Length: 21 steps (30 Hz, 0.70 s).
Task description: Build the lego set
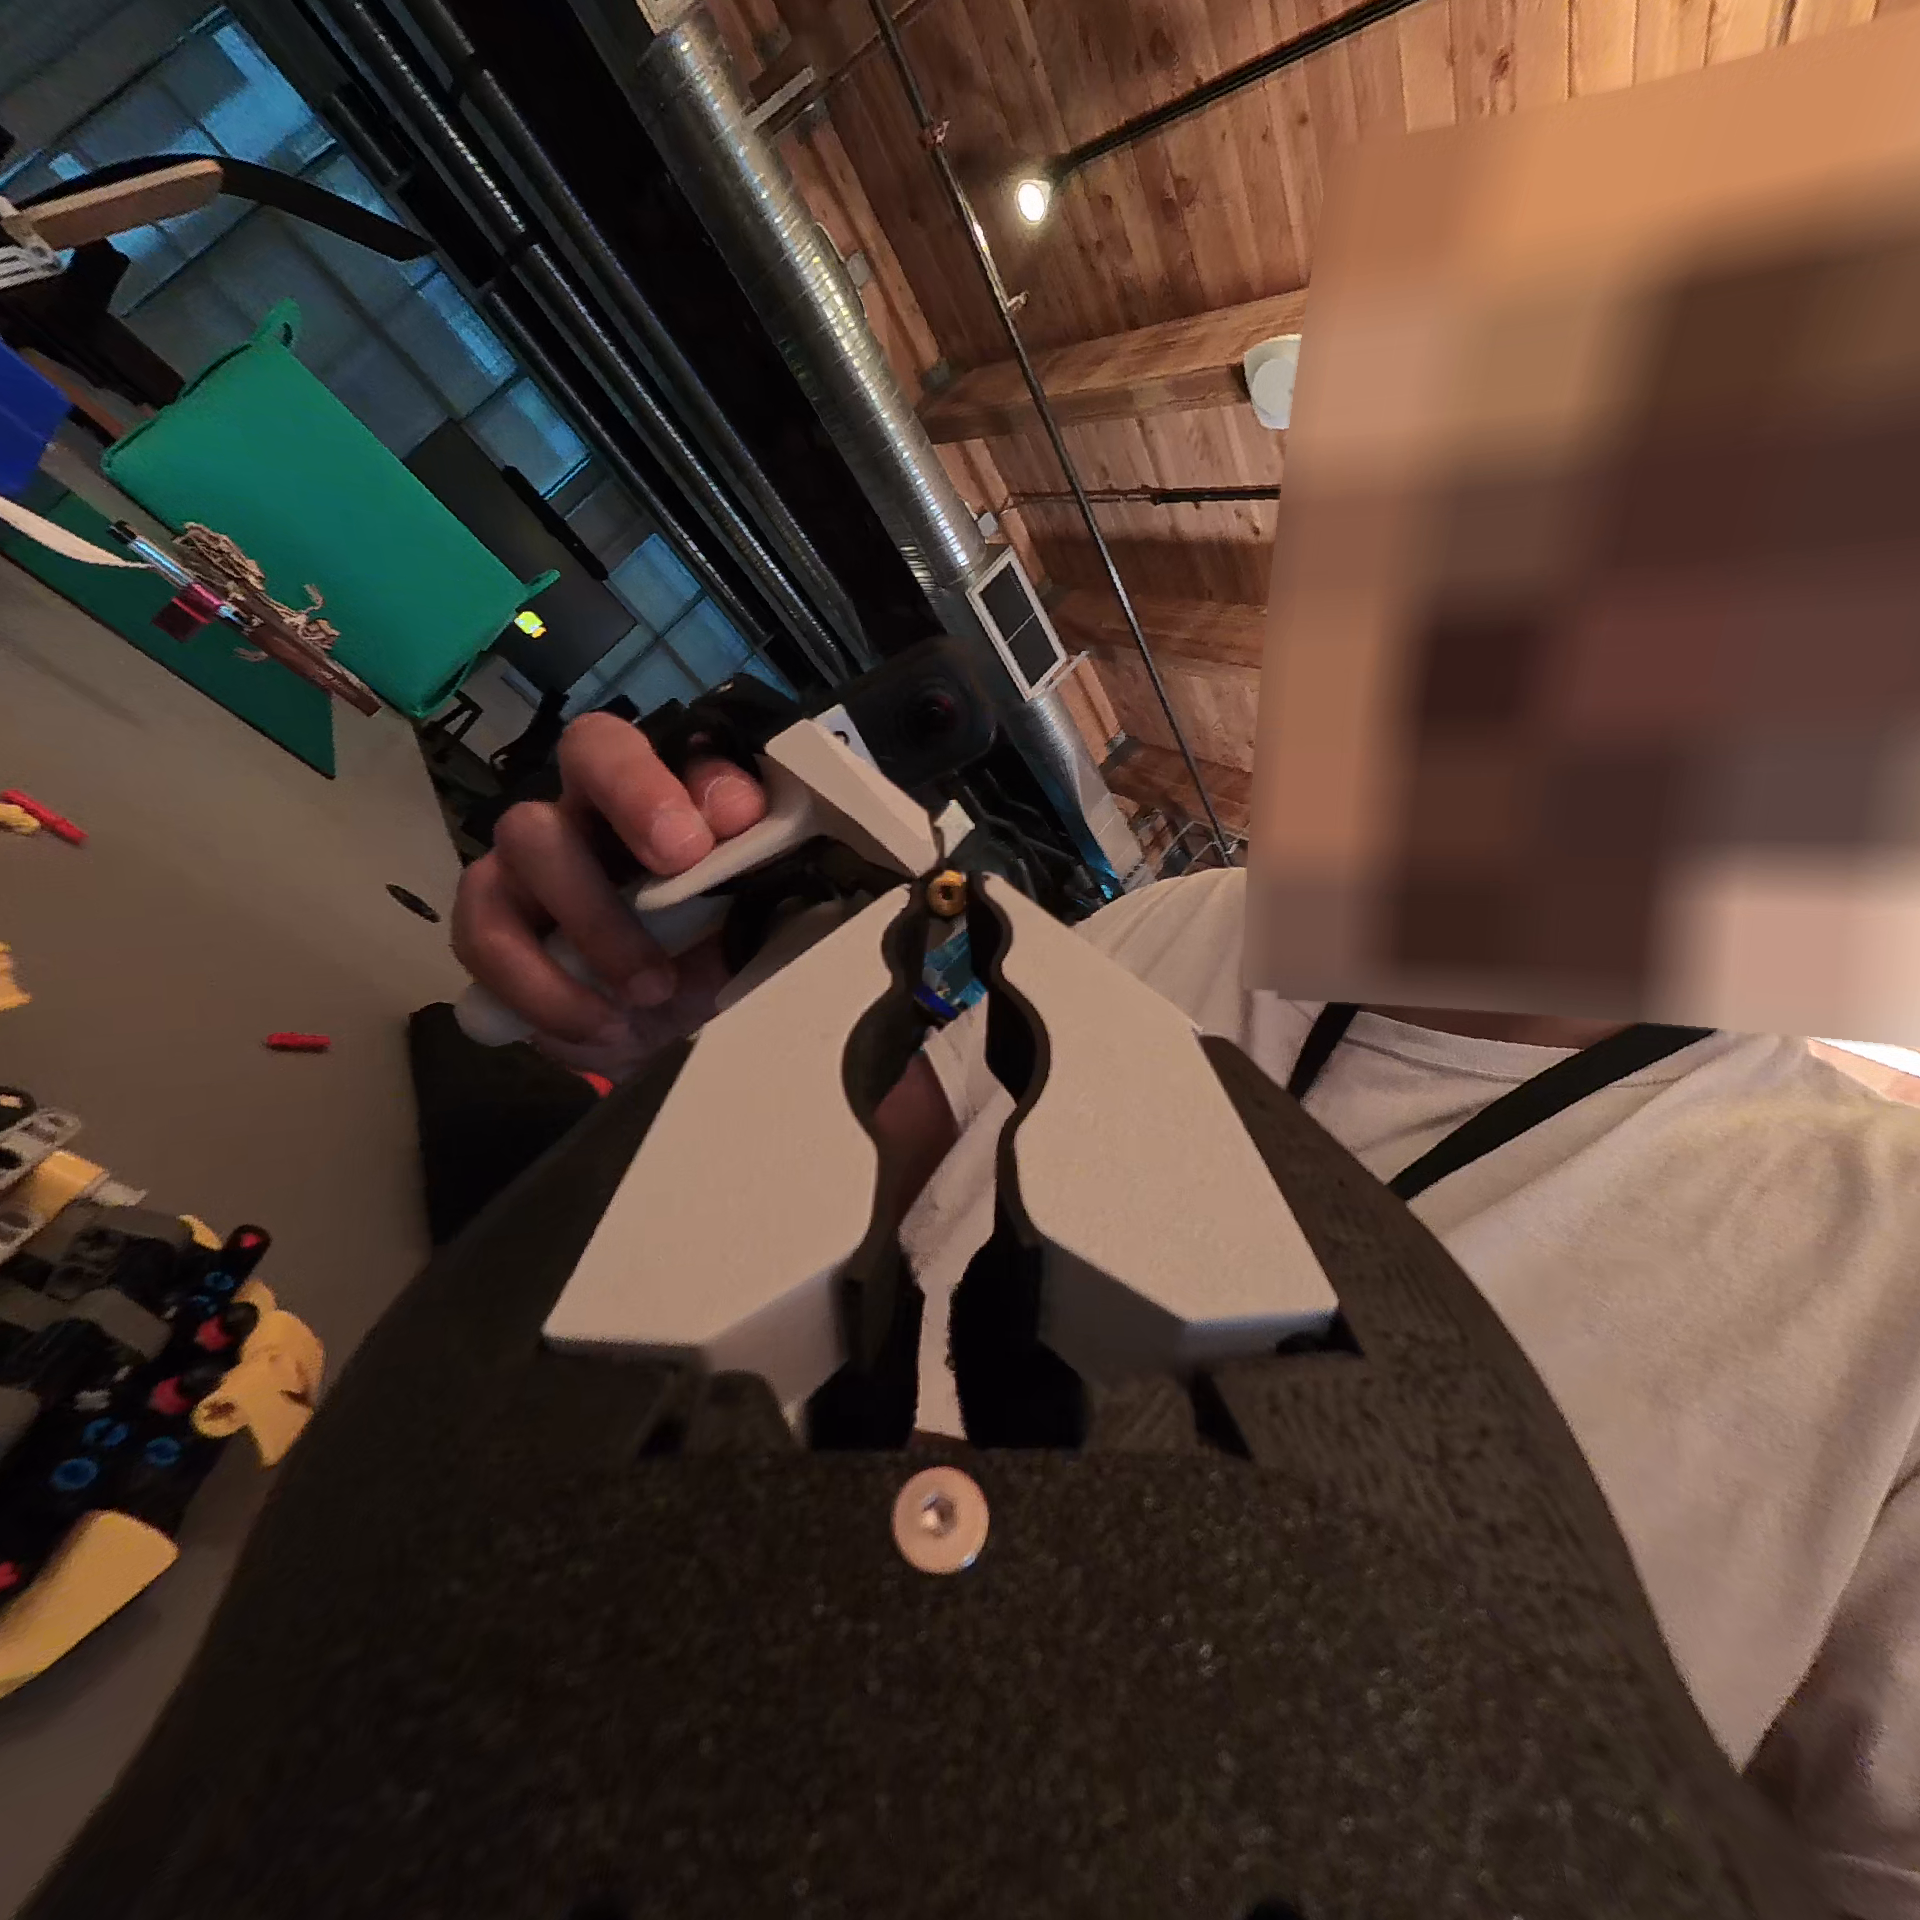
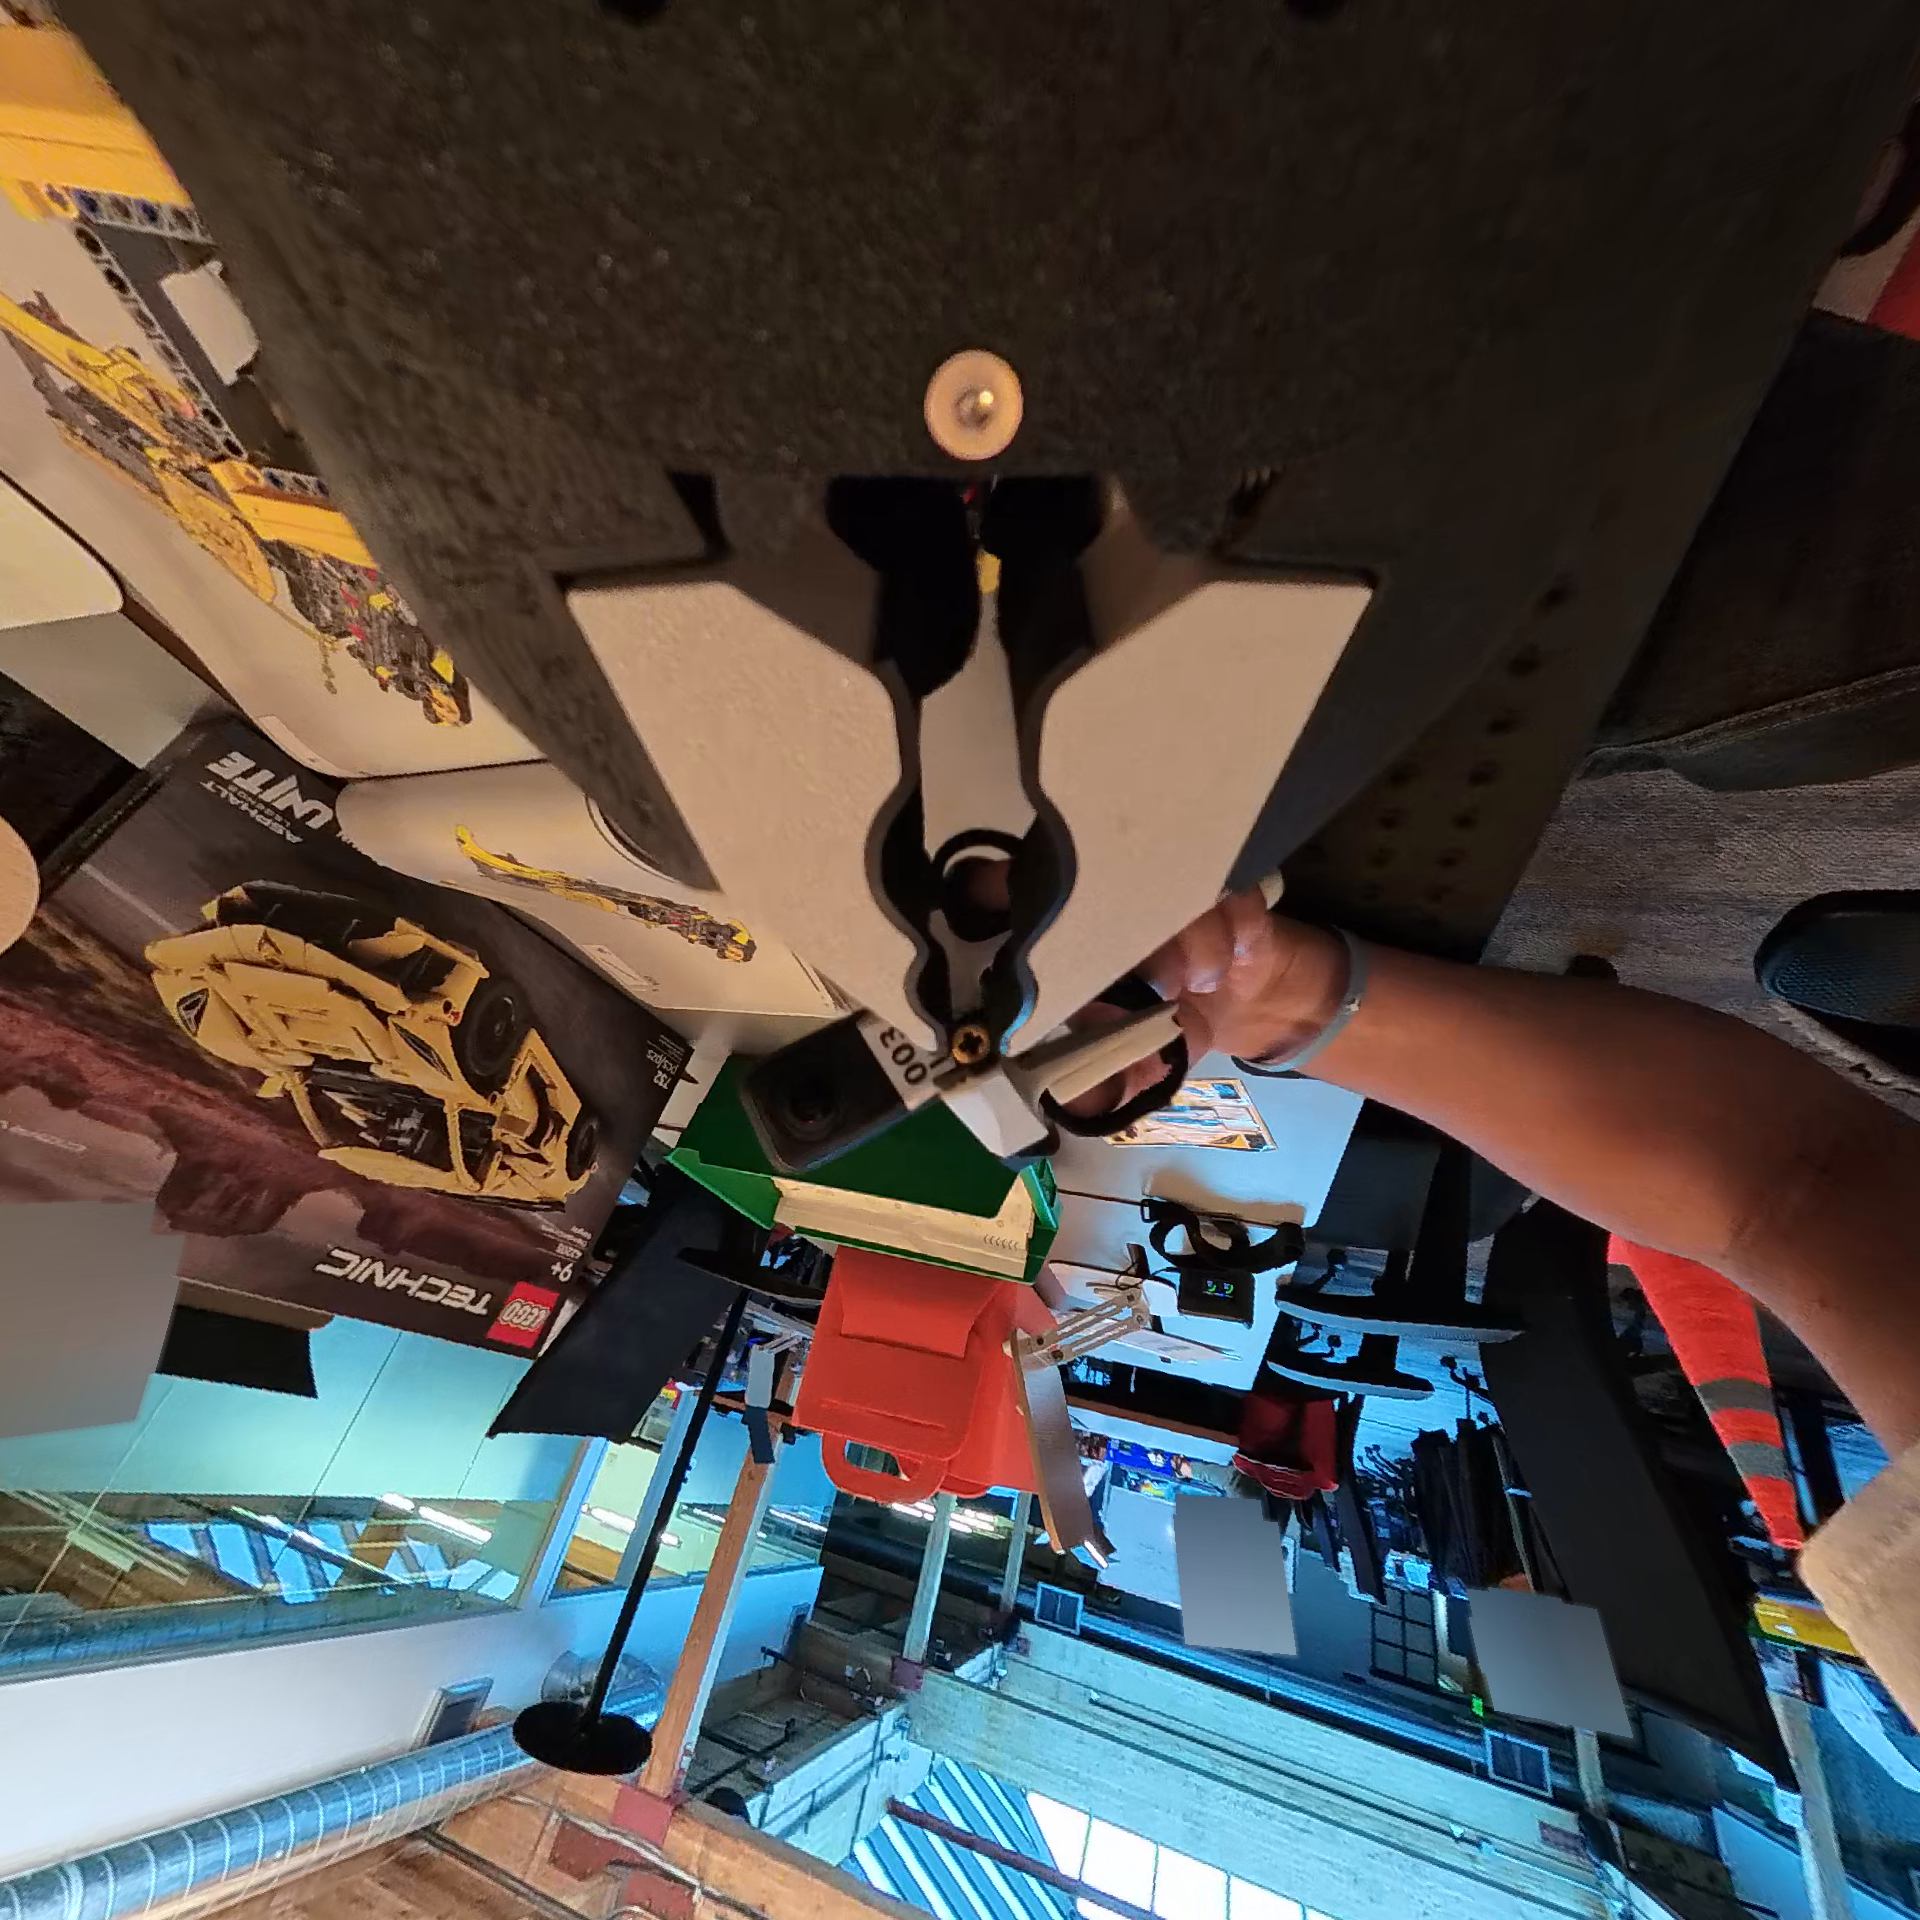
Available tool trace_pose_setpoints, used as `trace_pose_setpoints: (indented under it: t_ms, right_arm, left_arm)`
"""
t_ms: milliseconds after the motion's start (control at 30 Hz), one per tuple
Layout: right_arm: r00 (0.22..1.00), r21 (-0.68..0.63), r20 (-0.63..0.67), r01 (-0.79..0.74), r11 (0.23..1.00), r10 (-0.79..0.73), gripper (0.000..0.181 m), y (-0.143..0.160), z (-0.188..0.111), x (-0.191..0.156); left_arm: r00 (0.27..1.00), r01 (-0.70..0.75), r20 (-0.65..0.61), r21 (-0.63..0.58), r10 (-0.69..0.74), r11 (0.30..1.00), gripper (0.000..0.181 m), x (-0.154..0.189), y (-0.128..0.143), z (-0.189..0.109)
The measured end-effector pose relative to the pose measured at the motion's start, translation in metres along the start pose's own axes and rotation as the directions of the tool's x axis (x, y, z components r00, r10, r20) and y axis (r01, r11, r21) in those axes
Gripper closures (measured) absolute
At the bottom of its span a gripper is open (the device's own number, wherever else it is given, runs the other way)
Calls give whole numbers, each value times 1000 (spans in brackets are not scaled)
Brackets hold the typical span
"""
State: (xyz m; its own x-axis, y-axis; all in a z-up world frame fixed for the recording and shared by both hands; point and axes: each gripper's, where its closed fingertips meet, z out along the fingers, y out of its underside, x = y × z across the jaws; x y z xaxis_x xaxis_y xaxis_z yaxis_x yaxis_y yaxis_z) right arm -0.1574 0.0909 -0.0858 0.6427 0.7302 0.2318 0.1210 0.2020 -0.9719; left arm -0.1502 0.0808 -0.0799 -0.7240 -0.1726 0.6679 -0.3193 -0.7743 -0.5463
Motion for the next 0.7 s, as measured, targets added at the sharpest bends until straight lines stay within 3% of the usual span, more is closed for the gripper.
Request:
trace_pose_setpoints:
  t_ms: [100, 200, 367, 467, 533, 700]
  right_arm:
    - [1000, -37, -2, -27, 999, 26, 172, 7, -3, 4]
    - [997, -111, -71, -42, 993, 34, 164, 21, -23, 24]
    - [974, -357, -202, -167, 919, 99, 167, 96, -79, 77]
    - [953, -466, -158, -301, 832, 257, 153, 141, -93, 79]
    - [935, -472, -133, -351, 809, 328, 153, 149, -92, 76]
    - [942, -512, -71, -316, 799, 327, 159, 158, -90, 70]
  left_arm:
    - [998, 29, 50, -10, -28, 1000, 175, -9, -4, -5]
    - [976, 86, 200, 19, -88, 996, 175, -34, -16, -27]
    - [830, 297, 455, 128, -323, 946, 175, -93, -32, -85]
    - [768, 378, 508, 133, -391, 916, 175, -114, -32, -99]
    - [741, 427, 530, 102, -412, 898, 175, -123, -26, -99]
    - [699, 498, 542, 101, -467, 861, 175, -137, -24, -99]
